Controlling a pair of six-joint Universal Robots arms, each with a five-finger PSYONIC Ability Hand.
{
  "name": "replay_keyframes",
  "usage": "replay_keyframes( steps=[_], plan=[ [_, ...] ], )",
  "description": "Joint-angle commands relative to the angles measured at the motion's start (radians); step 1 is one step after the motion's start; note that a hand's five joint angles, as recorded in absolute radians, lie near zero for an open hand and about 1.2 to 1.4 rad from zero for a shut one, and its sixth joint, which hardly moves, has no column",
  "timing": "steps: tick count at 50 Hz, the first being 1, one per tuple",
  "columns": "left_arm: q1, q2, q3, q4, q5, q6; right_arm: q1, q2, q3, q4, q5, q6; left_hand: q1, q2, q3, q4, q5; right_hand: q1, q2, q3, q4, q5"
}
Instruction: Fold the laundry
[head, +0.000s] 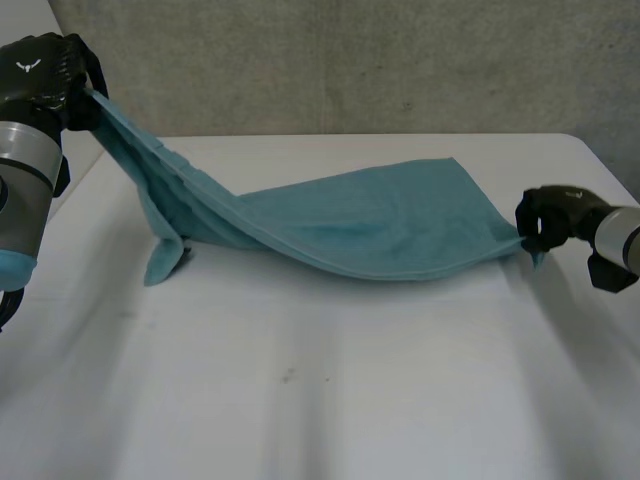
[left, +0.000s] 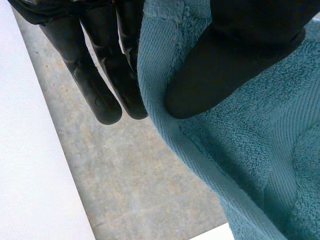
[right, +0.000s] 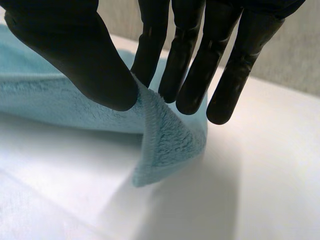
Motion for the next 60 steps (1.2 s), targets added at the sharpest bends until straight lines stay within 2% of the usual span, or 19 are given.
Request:
replay_keyframes(
  steps=[1,2,6,8,13,24,44,52,55,56,57,59,60],
  plan=[
    [0.002,-0.009,0.018,0.003,0.002,0.002,-0.022,0.048,0.034,-0.014,0.007,-0.006,0.219,0.178,0.179,0.179,0.188,0.150,-0.011,-0.012,-0.011,-0.016],
    [0.002,-0.011,0.022,0.005,0.002,0.002,-0.023,0.049,0.045,-0.014,0.006,-0.009,0.219,0.178,0.179,0.179,0.188,0.019,-0.142,-0.143,-0.141,-0.147],
    [0.002,-0.016,0.035,0.003,0.000,0.002,-0.025,0.049,0.071,-0.015,-0.004,-0.015,0.219,0.178,0.179,0.179,0.188,-0.126,-0.287,-0.288,-0.287,-0.292],
    [0.002,-0.032,0.048,0.003,0.000,0.005,-0.026,0.049,0.097,-0.017,-0.007,-0.017,0.219,0.178,0.179,0.179,0.188,-0.302,-0.463,-0.464,-0.462,-0.467],
    [0.005,-0.060,0.078,0.003,-0.001,0.005,-0.026,0.049,0.131,-0.023,-0.008,-0.034,0.219,0.178,0.179,0.179,0.188,-0.414,-0.575,-0.576,-0.574,-0.580],
    [0.003,-0.103,0.111,0.002,-0.002,0.005,-0.054,0.048,0.186,-0.099,-0.007,-0.132,0.219,0.178,0.179,0.179,0.188,-0.385,-0.546,-0.547,-0.545,-0.550],
    [0.003,-0.100,0.094,-0.002,0.000,0.007,-0.045,0.095,0.077,-0.144,0.006,-0.121,0.219,0.178,0.179,0.179,0.188,-0.297,-0.458,-0.459,-0.457,-0.462],
    [0.003,-0.103,0.093,-0.003,0.000,0.007,-0.042,0.163,0.025,-0.142,0.016,-0.121,0.219,0.178,0.179,0.179,0.188,-0.279,-0.440,-0.441,-0.439,-0.445],
    [0.003,-0.105,0.091,-0.003,0.000,0.007,-0.040,0.170,0.017,-0.141,0.024,-0.121,0.219,0.178,0.179,0.179,0.188,-0.206,-0.367,-0.368,-0.366,-0.371],
    [0.003,-0.105,0.091,-0.003,0.000,0.007,-0.040,0.170,0.016,-0.141,0.025,-0.120,0.219,0.178,0.179,0.179,0.188,-0.043,-0.204,-0.205,-0.203,-0.209],
    [0.003,-0.105,0.091,-0.003,0.000,0.007,-0.040,0.170,0.016,-0.141,0.025,-0.120,0.219,0.178,0.179,0.179,0.188,-0.041,-0.202,-0.203,-0.201,-0.207],
    [0.003,-0.106,0.091,-0.006,0.002,0.007,-0.040,0.170,0.011,-0.142,0.025,-0.118,0.219,0.178,0.179,0.179,0.188,0.419,0.259,0.257,0.259,0.254],
    [0.003,-0.106,0.091,-0.006,0.002,0.007,-0.040,0.170,0.011,-0.142,0.025,-0.118,0.219,0.178,0.179,0.179,0.188,0.421,0.261,0.259,0.261,0.256]
  ],
)
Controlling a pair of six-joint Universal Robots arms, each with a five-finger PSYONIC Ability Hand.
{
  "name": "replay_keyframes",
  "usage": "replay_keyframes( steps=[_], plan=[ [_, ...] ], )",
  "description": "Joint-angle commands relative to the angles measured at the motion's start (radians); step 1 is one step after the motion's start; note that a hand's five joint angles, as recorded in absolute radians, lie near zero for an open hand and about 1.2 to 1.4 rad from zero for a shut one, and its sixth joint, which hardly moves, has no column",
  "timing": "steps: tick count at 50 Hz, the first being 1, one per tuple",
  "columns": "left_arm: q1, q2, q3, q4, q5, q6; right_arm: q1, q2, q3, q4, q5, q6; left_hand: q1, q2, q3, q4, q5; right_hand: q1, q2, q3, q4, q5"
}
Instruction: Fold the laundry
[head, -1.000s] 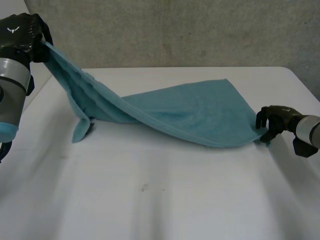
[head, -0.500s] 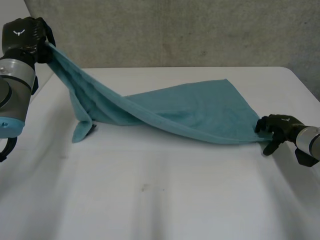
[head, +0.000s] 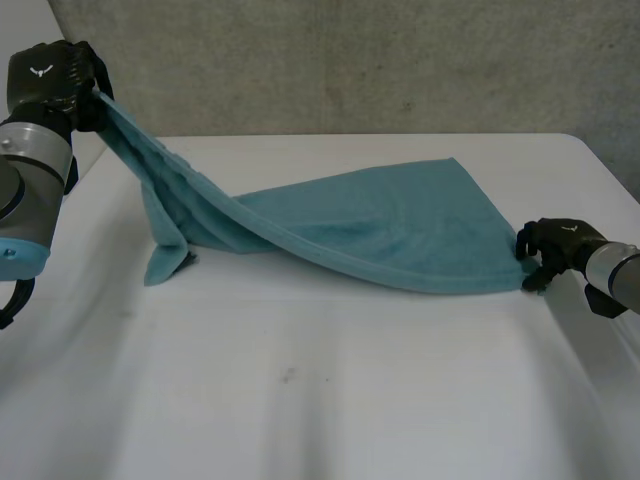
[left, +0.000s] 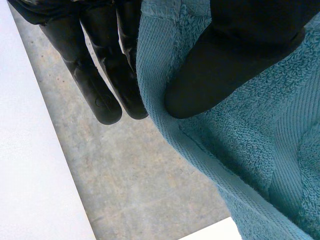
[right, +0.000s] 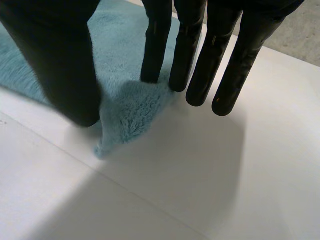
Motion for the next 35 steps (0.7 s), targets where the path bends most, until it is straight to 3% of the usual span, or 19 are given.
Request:
replay_keyframes(
  steps=[1,5,10,16,18,21,23,28,35],
  plan=[
    [0.000,-0.003,-0.003,-0.005,0.000,0.000,-0.001,0.004,-0.014,-0.002,0.009,0.007,0.219,0.178,0.179,0.179,0.188,0.733,0.626,0.628,0.628,0.653],
    [0.000,0.002,-0.012,-0.008,0.001,0.000,-0.001,-0.062,-0.016,-0.002,0.010,0.024,0.219,0.178,0.179,0.179,0.188,0.733,0.626,0.628,0.628,0.653],
    [0.000,0.038,-0.020,-0.034,0.000,-0.003,-0.008,-0.354,-0.029,-0.004,-0.008,0.102,0.219,0.178,0.179,0.179,0.188,0.733,0.626,0.628,0.628,0.653],
    [-0.003,0.125,-0.018,-0.092,0.001,-0.009,-0.010,-0.519,-0.132,0.035,-0.010,0.113,0.219,0.178,0.179,0.179,0.188,0.733,0.626,0.628,0.628,0.653],
    [-0.003,0.204,-0.015,-0.137,0.003,-0.014,-0.025,-0.623,-0.224,0.129,-0.042,0.105,0.219,0.178,0.179,0.179,0.188,0.733,0.626,0.628,0.628,0.653],
    [-0.003,0.261,-0.013,-0.161,0.003,-0.014,-0.045,-0.673,-0.289,0.180,-0.059,0.105,0.219,0.178,0.179,0.179,0.188,0.733,0.626,0.628,0.628,0.653],
    [-0.002,0.368,-0.010,-0.193,0.005,-0.020,-0.117,-0.729,-0.385,0.266,-0.104,0.103,0.219,0.178,0.179,0.179,0.188,0.733,0.626,0.628,0.628,0.653],
    [0.000,0.445,0.002,-0.212,0.008,-0.037,-0.238,-0.728,-0.443,0.326,-0.193,0.103,0.219,0.178,0.179,0.179,0.188,0.733,0.626,0.628,0.628,0.653],
    [0.015,0.367,0.020,-0.261,0.012,-0.034,-0.198,-0.616,-0.397,0.358,-0.217,0.053,0.219,0.178,0.179,0.179,0.188,0.733,0.626,0.628,0.628,0.653]
  ],
)
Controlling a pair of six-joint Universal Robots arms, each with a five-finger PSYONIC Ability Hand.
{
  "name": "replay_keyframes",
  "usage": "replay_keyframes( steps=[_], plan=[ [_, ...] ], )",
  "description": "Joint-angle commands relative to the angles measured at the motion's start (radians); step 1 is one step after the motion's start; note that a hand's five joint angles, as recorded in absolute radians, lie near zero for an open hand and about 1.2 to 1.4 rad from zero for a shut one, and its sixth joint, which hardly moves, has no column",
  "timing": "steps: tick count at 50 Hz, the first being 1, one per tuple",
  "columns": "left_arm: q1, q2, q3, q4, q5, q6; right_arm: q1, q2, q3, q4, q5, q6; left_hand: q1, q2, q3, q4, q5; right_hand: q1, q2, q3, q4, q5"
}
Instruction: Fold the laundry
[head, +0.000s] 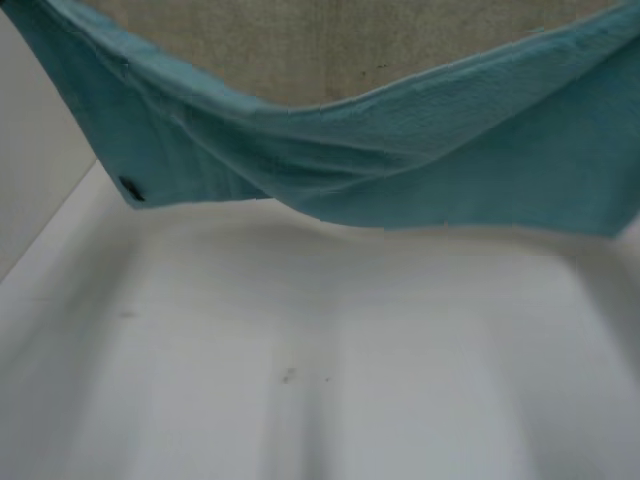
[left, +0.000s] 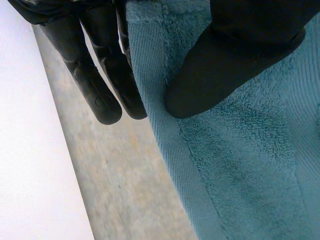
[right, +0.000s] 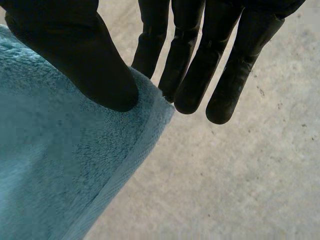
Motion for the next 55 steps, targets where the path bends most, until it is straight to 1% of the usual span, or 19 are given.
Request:
replay_keyframes(
  steps=[1,5,7,8,10,16,19,21,24,26,27,29,30,32,35,40,49,54,55],
  plan=[
    [0.018,-0.115,0.022,-0.066,0.005,0.001,0.027,0.150,0.042,0.055,-0.040,-0.091,0.219,0.178,0.179,0.179,0.188,0.420,0.225,0.212,0.205,0.234],
    [0.016,-0.234,0.038,-0.101,0.005,0.011,0.080,0.231,0.059,0.093,-0.011,-0.190,0.219,0.178,0.179,0.179,0.188,0.420,0.225,0.212,0.205,0.234],
    [0.012,-0.365,0.055,-0.124,0.005,0.041,0.135,0.343,0.062,0.117,0.063,-0.298,0.219,0.178,0.179,0.179,0.188,0.420,0.225,0.212,0.205,0.234],
    [0.012,-0.366,0.055,-0.124,0.005,0.041,0.135,0.343,0.062,0.118,0.063,-0.298,0.219,0.178,0.179,0.179,0.188,0.420,0.225,0.212,0.205,0.234],
    [-0.002,-0.489,0.091,-0.127,-0.001,0.101,0.179,0.449,0.052,0.122,0.152,-0.392,0.219,0.178,0.179,0.179,0.188,0.420,0.225,0.212,0.205,0.234],
    [-0.027,-0.619,0.173,-0.123,-0.003,0.166,0.213,0.575,0.006,0.107,0.259,-0.472,0.219,0.178,0.179,0.179,0.188,0.420,0.225,0.212,0.205,0.234],
    [-0.045,-0.663,0.266,-0.113,0.005,0.184,0.245,0.655,-0.099,0.045,0.332,-0.467,0.219,0.178,0.179,0.179,0.188,0.420,0.225,0.212,0.205,0.234],
    [-0.069,-0.677,0.387,-0.054,0.003,0.204,0.313,0.698,-0.244,-0.067,0.409,-0.460,0.219,0.178,0.179,0.179,0.188,0.420,0.225,0.212,0.205,0.234],
    [-0.083,-0.674,0.443,0.011,0.005,0.210,0.344,0.701,-0.315,-0.139,0.448,-0.456,0.219,0.178,0.179,0.179,0.188,0.420,0.225,0.212,0.205,0.234],
    [-0.102,-0.656,0.533,0.195,0.003,0.224,0.389,0.698,-0.420,-0.319,0.502,-0.449,0.219,0.178,0.179,0.179,0.188,0.420,0.225,0.212,0.205,0.234],
    [-0.102,-0.655,0.533,0.196,0.003,0.224,0.390,0.698,-0.421,-0.320,0.502,-0.449,0.219,0.178,0.179,0.179,0.188,0.420,0.225,0.212,0.205,0.234],
    [-0.102,-0.597,0.578,0.384,0.002,0.224,0.406,0.664,-0.436,-0.550,0.535,-0.441,0.219,0.178,0.179,0.179,0.188,0.420,0.225,0.212,0.205,0.234],
    [-0.102,-0.597,0.578,0.385,0.002,0.224,0.407,0.664,-0.436,-0.551,0.536,-0.441,0.219,0.178,0.179,0.179,0.188,0.420,0.225,0.212,0.205,0.234],
    [-0.094,-0.564,0.602,0.501,-0.003,0.219,0.413,0.551,-0.372,-0.695,0.546,-0.421,0.219,0.178,0.179,0.179,0.188,0.420,0.225,0.212,0.205,0.234],
    [-0.090,-0.560,0.615,0.503,-0.005,0.218,0.411,0.451,-0.280,-0.700,0.540,-0.404,0.219,0.178,0.179,0.179,0.188,0.420,0.225,0.212,0.205,0.234],
    [-0.085,-0.565,0.586,0.379,-0.005,0.181,0.413,0.443,-0.147,-0.662,0.505,-0.395,0.219,0.178,0.179,0.179,0.188,0.420,0.225,0.212,0.205,0.234],
    [-0.063,-0.568,0.340,0.370,0.003,0.049,0.405,0.446,0.135,-0.596,0.433,-0.387,0.219,0.178,0.179,0.179,0.188,0.420,0.225,0.212,0.205,0.234],
    [-0.056,-0.618,0.127,0.370,0.008,0.001,0.394,0.469,0.344,-0.584,0.287,-0.335,0.219,0.178,0.179,0.179,0.188,0.420,0.225,0.212,0.205,0.234],
    [-0.056,-0.619,0.127,0.370,0.008,0.001,0.394,0.469,0.345,-0.583,0.287,-0.335,0.219,0.178,0.179,0.179,0.188,0.420,0.225,0.212,0.205,0.234]
  ],
)
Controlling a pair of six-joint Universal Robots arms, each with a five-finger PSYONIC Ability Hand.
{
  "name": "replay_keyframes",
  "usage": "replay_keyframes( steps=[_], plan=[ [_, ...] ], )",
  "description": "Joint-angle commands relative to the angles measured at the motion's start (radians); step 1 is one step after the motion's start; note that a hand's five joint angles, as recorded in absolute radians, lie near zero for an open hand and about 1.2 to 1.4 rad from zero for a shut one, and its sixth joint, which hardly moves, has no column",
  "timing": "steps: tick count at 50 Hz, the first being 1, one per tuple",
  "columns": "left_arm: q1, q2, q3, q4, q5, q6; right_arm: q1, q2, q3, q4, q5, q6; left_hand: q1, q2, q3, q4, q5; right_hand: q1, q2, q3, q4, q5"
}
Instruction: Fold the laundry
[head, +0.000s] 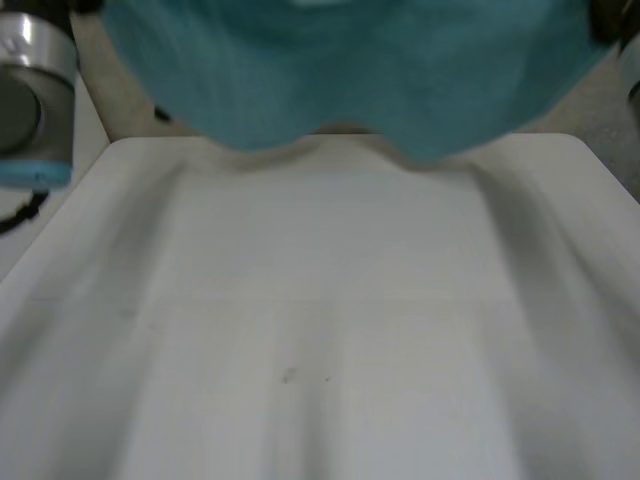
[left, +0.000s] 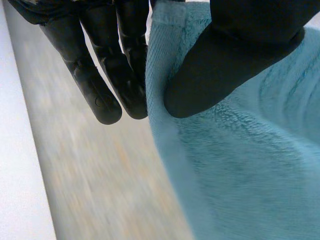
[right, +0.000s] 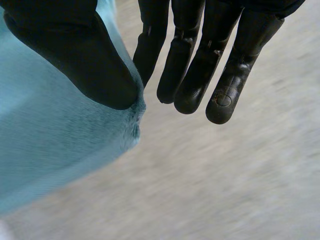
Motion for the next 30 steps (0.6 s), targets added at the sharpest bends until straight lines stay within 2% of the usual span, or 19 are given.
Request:
replay_keyframes(
  steps=[1,7,13,21,23,24,26,27,29,30],
  plan=[
    [0.010,-0.071,-0.261,0.002,0.005,-0.053,-0.015,0.054,0.260,0.030,-0.164,0.062,0.219,0.178,0.179,0.178,0.185,0.420,0.225,0.211,0.205,0.230],
    [0.012,-0.094,-0.406,-0.021,0.004,-0.049,-0.051,0.152,0.317,0.158,-0.171,0.090,0.219,0.178,0.179,0.178,0.185,0.420,0.225,0.211,0.205,0.230],
    [0.021,-0.042,-0.463,-0.064,0.004,-0.046,-0.078,0.143,0.338,0.212,-0.175,0.094,0.219,0.178,0.179,0.178,0.185,0.420,0.225,0.211,0.205,0.230],
    [0.066,0.111,-0.555,-0.196,0.005,-0.043,-0.136,0.028,0.367,0.363,-0.184,0.137,0.219,0.178,0.179,0.178,0.185,0.420,0.225,0.211,0.205,0.230],
    [0.095,0.188,-0.599,-0.262,0.007,-0.043,-0.174,-0.030,0.378,0.489,-0.213,0.112,0.219,0.178,0.179,0.178,0.185,0.420,0.225,0.211,0.205,0.230],
    [0.095,0.188,-0.599,-0.262,0.007,-0.043,-0.174,-0.030,0.378,0.490,-0.213,0.111,0.219,0.178,0.179,0.178,0.185,0.420,0.225,0.211,0.205,0.230],
    [0.128,0.254,-0.637,-0.339,0.019,-0.033,-0.219,-0.102,0.383,0.637,-0.271,0.020,0.219,0.178,0.179,0.178,0.185,0.420,0.225,0.211,0.205,0.230],
    [0.128,0.254,-0.638,-0.339,0.019,-0.033,-0.219,-0.102,0.383,0.637,-0.271,0.019,0.219,0.178,0.179,0.178,0.185,0.420,0.225,0.211,0.205,0.230],
    [0.170,0.321,-0.670,-0.432,0.069,0.003,-0.280,-0.168,0.386,0.778,-0.309,-0.103,0.219,0.178,0.179,0.178,0.185,0.420,0.225,0.211,0.205,0.230],
    [0.170,0.322,-0.670,-0.432,0.070,0.003,-0.280,-0.168,0.386,0.778,-0.310,-0.103,0.219,0.178,0.179,0.178,0.185,0.420,0.225,0.211,0.205,0.230]
  ],
)
